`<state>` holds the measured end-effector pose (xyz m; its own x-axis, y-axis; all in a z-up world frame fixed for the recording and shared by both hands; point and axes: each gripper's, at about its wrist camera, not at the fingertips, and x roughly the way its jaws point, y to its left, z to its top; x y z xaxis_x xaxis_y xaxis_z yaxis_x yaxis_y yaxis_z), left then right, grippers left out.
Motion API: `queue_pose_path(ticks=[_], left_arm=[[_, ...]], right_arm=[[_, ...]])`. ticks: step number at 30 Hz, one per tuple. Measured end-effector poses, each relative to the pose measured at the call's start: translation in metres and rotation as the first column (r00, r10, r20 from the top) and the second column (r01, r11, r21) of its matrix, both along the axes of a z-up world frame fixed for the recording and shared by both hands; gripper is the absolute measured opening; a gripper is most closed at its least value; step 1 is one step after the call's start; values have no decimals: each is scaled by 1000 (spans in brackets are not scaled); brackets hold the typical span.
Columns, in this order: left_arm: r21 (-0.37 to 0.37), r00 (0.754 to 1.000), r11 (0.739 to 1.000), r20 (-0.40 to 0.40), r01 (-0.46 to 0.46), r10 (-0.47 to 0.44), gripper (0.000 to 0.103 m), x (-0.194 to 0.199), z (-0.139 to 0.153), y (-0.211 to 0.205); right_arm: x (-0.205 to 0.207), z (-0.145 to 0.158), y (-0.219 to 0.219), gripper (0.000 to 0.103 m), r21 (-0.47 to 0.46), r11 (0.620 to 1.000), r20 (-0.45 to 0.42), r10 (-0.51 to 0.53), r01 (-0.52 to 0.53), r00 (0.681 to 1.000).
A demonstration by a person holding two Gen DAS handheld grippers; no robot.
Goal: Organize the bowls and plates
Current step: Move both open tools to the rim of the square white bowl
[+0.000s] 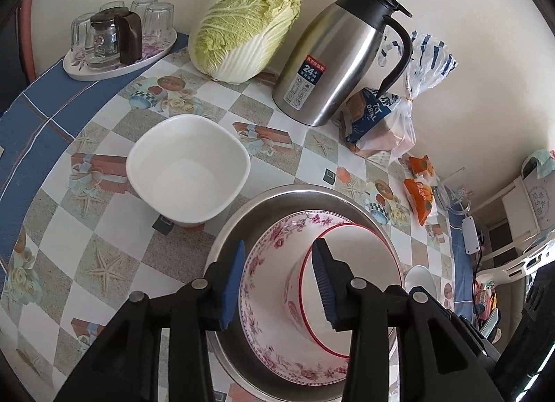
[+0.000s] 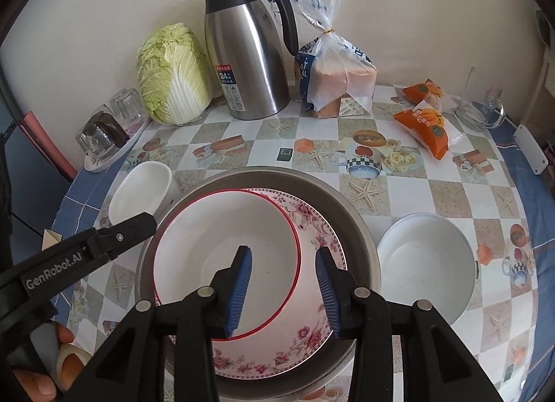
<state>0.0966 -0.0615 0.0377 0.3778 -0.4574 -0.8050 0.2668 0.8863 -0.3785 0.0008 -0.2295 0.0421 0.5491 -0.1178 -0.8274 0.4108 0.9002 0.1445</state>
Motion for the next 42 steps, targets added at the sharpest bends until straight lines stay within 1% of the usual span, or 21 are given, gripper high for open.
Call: queue_pose_path(ticks=[2, 4, 7, 8, 9, 10, 13, 16, 19, 21, 24, 28, 30, 37, 42], left_arm=[[23, 1000, 999, 2, -27, 27, 56, 1, -1, 5], [51, 999, 997, 4, -49, 49, 58, 3, -3, 9], [84, 996, 993, -1, -84, 84, 63, 6, -7, 16], [94, 995, 991, -3, -95, 96, 68, 7, -8, 19], [102, 994, 989, -5, -105, 106, 72, 8, -10, 21], [108, 994, 988, -5, -112, 114, 78, 9, -11, 23], [114, 991, 985, -6, -130, 131, 80, 11, -13, 28], [123, 989, 982, -3, -146, 148, 87, 14, -15, 31], [127, 987, 979, -5, -157, 159, 87, 16, -16, 35], [131, 986, 977, -3, -165, 167, 87, 18, -17, 37], [144, 984, 974, 1, -175, 177, 92, 21, -19, 40], [146, 982, 972, 2, -186, 187, 93, 25, -21, 45], [142, 981, 971, -2, -192, 195, 93, 28, -22, 48], [116, 971, 966, -26, -232, 236, 93, 42, -27, 62], [102, 963, 959, -28, -264, 268, 93, 53, -29, 75]], right_arm=[[0, 0, 1, 51, -6, 1000, -3, 2, -2, 1000], [1, 0, 1, 61, -13, 1000, -5, 4, -4, 1000], [1, 0, 3, 67, -24, 1000, -5, 7, -7, 1000], [1, 0, 3, 68, -26, 1000, -5, 8, -8, 1000], [1, 0, 3, 72, -29, 1000, -5, 9, -10, 1000], [1, 0, 4, 76, -32, 999, -5, 10, -11, 1000], [1, 1, 4, 84, -44, 999, -1, 13, -13, 1000], [1, 2, 6, 91, -57, 998, 6, 15, -15, 1000], [1, 2, 8, 97, -68, 998, 10, 17, -16, 1000], [2, 2, 9, 98, -73, 997, 12, 13, -12, 1000], [3, 0, 11, 99, -70, 998, 11, 11, -10, 1000], [3, -1, 13, 101, -74, 997, 8, 4, -3, 1000], [3, 0, 13, 103, -74, 997, 17, -3, 4, 1000], [3, 6, 16, 103, -84, 996, 41, -17, 20, 999], [7, 20, 23, 103, -102, 995, 81, -11, 19, 997]])
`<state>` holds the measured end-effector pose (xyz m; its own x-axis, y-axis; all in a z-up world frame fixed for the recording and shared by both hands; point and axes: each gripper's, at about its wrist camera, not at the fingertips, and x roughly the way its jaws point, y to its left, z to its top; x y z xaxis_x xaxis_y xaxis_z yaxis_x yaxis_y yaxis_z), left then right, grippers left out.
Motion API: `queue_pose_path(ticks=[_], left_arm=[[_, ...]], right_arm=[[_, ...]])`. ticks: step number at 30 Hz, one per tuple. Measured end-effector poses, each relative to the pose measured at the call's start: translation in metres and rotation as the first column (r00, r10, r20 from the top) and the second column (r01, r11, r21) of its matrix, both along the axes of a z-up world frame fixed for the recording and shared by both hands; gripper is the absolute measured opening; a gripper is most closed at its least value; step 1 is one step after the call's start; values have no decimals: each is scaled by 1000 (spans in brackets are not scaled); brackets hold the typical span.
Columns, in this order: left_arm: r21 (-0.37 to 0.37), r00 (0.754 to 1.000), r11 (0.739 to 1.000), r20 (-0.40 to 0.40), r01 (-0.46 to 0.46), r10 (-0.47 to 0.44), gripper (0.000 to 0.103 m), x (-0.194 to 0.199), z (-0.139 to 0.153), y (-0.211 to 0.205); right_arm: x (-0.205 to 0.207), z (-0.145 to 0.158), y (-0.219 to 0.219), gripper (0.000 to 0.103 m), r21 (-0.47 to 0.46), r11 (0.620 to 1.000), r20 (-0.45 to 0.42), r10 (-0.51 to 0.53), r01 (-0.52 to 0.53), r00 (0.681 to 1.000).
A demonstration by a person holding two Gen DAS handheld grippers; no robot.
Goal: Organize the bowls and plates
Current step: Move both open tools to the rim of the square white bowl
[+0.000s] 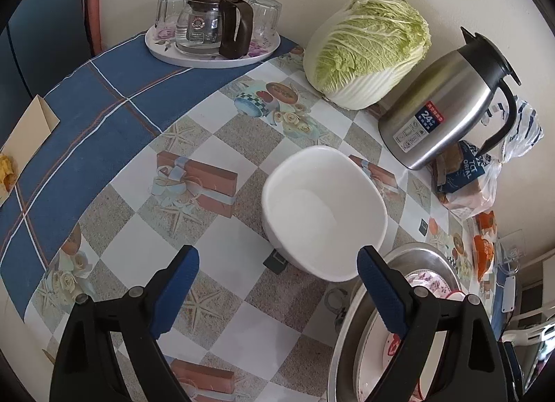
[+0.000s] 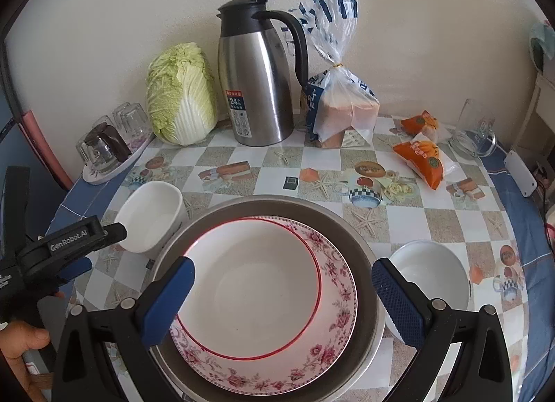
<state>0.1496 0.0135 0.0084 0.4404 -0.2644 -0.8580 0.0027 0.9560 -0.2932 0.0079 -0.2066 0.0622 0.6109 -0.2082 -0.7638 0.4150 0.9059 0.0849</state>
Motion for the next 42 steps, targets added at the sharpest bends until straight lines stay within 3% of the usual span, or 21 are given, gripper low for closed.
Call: queue_pose_path(ticks=[10, 15, 21, 27, 32, 34, 37, 42], left_arm=[[-46, 999, 998, -33, -40, 39, 93, 16, -11, 19], [-66, 997, 996, -43, -65, 62, 93, 27, -18, 33], [-119, 991, 985, -63, -124, 117, 93, 41, -30, 50], [-168, 989, 976, -65, -140, 131, 93, 50, -37, 53], [-209, 989, 967, -53, -148, 140, 93, 54, -38, 54], [-224, 990, 965, -60, -137, 127, 93, 56, -41, 54], [-211, 990, 968, -83, -133, 118, 93, 59, -46, 51], [-219, 990, 969, -109, -117, 95, 93, 62, -53, 45]], right_arm=[[37, 22, 15, 103, 4, 1000, -18, 14, -14, 1000], [65, 19, 18, 103, 124, 990, -40, 75, -70, 996], [106, 18, 34, 103, 45, 992, -127, 126, -121, 984], [144, 5, 52, 102, 27, 989, -202, 145, -143, 968], [165, -18, 60, 80, 24, 988, -269, 150, -149, 951], [169, -27, 58, 66, 27, 991, -290, 132, -130, 948], [173, -40, 52, 52, 62, 993, -315, 117, -103, 942], [178, -51, 47, 40, 80, 992, -323, 115, -94, 939]])
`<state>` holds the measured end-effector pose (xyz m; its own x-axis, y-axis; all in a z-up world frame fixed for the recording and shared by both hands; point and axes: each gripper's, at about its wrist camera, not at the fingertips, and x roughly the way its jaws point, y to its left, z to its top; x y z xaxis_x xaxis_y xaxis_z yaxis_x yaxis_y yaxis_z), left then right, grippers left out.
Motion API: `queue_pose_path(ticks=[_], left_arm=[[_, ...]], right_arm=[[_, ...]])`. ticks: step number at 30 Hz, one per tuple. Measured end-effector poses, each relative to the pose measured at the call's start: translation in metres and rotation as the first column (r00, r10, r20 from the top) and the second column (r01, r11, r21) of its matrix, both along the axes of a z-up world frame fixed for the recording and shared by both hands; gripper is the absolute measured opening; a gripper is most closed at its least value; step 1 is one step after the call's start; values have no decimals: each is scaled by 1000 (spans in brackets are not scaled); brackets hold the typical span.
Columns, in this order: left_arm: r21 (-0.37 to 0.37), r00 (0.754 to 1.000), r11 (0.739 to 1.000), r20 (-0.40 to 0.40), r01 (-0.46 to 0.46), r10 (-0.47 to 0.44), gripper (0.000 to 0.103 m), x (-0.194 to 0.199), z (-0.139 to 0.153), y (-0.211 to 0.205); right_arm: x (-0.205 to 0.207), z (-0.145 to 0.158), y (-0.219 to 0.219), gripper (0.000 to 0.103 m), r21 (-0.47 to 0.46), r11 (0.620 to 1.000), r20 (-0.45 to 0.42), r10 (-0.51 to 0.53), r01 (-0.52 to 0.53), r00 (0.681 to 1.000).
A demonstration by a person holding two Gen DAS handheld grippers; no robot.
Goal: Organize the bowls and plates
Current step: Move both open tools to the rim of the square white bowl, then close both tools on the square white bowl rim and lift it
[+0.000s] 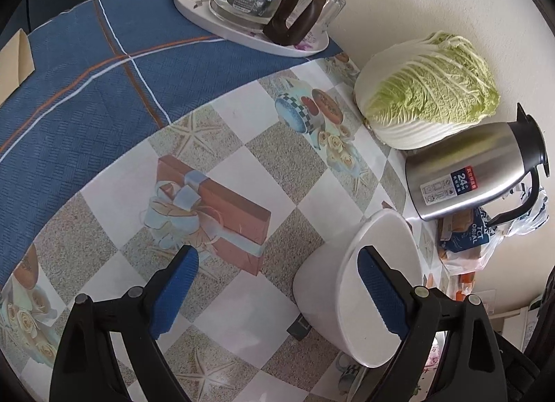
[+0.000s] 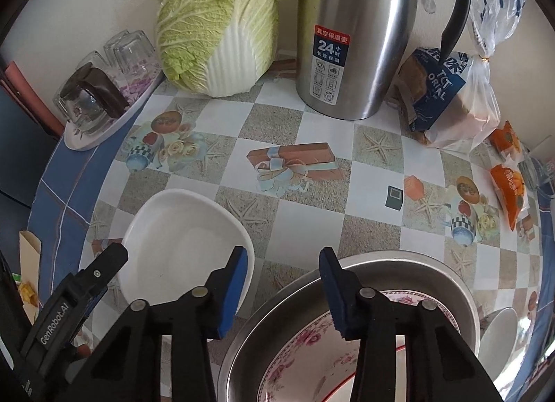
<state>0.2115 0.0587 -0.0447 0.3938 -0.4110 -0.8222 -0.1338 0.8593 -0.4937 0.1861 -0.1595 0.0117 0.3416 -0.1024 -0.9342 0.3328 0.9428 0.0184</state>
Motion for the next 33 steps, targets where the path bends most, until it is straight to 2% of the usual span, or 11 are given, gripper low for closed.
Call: queue_pose_path(ticks=[4, 7, 12, 13, 14, 17, 21, 26, 33], left_arm=[[-11, 1000, 1000, 20, -5, 5, 93, -1, -2, -6], [-23, 1000, 1000, 7, 3, -3, 93, 1, -6, -7], [2, 1000, 1000, 1, 23, -23, 91, 2, -9, -12], [-3, 1000, 1000, 1, 29, -29, 86, 2, -9, -12], [-12, 999, 999, 0, 38, -38, 74, 2, -9, -14], [-34, 998, 998, -17, 56, -57, 52, 2, -12, -18], [-66, 996, 995, -32, 80, -82, 40, 1, -17, -23], [-107, 995, 990, -44, 90, -95, 29, 0, -22, -27], [-75, 994, 992, -42, 100, -104, 22, -4, -14, -26]], right_arm=[[4, -4, 0, 33, 1, 1000, 0, 6, -6, 1000], [7, -5, 2, 30, 5, 1000, 13, 17, -17, 1000], [11, -6, 7, 25, 9, 999, 9, 50, -50, 999], [11, -7, 8, 24, 8, 999, 9, 52, -52, 999], [12, -8, 9, 23, 10, 999, 7, 53, -53, 999], [14, -12, 13, 17, 11, 998, 2, 67, -67, 998], [16, -19, 17, 11, 10, 997, -16, 77, -77, 997], [17, -32, 18, 10, 27, 998, -41, 63, -62, 997], [13, -28, 23, 10, 30, 997, -15, 76, -76, 997]])
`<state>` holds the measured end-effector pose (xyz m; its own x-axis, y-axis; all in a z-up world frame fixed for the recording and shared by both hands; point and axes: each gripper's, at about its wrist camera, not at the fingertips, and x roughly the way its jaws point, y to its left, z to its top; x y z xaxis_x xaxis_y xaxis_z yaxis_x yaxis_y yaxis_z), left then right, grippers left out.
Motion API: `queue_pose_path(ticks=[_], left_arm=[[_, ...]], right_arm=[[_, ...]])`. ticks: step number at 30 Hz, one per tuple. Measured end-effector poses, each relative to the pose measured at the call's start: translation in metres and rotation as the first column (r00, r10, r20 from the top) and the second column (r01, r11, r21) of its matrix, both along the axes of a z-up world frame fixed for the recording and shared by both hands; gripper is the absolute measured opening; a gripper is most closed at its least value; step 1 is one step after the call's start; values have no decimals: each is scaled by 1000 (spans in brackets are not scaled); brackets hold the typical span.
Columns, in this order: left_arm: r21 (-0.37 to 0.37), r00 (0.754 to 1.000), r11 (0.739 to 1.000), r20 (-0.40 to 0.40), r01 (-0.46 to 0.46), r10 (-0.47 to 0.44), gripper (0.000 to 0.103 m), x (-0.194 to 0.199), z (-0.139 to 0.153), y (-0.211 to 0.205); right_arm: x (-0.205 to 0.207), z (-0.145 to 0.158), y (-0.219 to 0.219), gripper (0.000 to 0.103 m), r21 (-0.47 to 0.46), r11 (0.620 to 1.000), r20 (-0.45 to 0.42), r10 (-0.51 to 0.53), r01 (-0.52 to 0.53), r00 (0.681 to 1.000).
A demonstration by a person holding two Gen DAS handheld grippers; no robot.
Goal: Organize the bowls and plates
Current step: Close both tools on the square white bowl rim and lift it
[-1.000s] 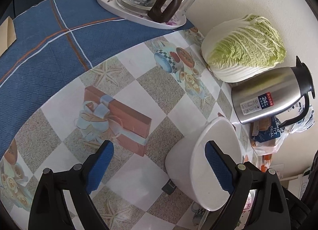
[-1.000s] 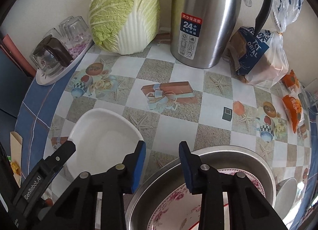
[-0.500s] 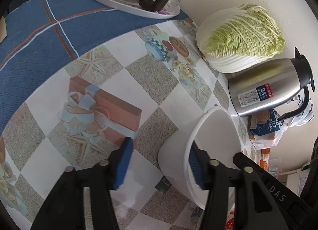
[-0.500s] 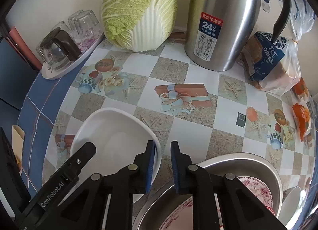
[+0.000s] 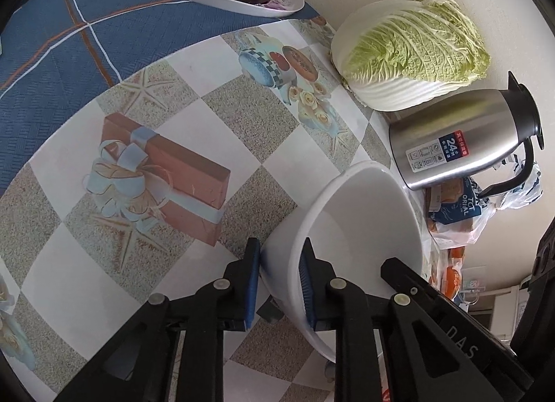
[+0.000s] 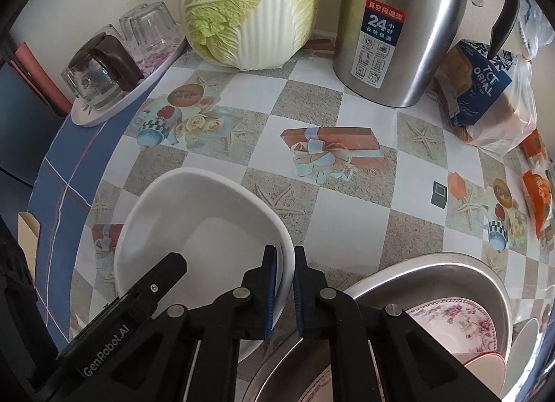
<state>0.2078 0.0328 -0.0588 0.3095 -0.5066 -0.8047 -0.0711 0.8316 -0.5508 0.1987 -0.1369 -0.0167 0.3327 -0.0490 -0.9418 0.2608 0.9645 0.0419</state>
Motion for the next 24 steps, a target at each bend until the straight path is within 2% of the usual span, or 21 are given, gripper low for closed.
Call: queue_pose_path(ticks=[5, 12, 19, 24], left_arm=[[20, 999, 1000, 37, 23, -23, 20, -10, 21, -1], [87, 985, 994, 150, 72, -85, 20, -35, 70, -16], [114, 960, 983, 225, 142, -165, 20, -63, 102, -32], [149, 926, 969, 298, 195, -232, 20, -87, 126, -48]], right_arm=[[-9, 17, 5, 10, 5, 1000, 43, 1, -1, 999], [-38, 54, 4, 10, -10, 1000, 122, -14, 16, 992], [-82, 90, -9, 10, -5, 998, 201, -67, 70, 977], [-117, 105, -19, 11, 7, 992, 250, -127, 129, 960]])
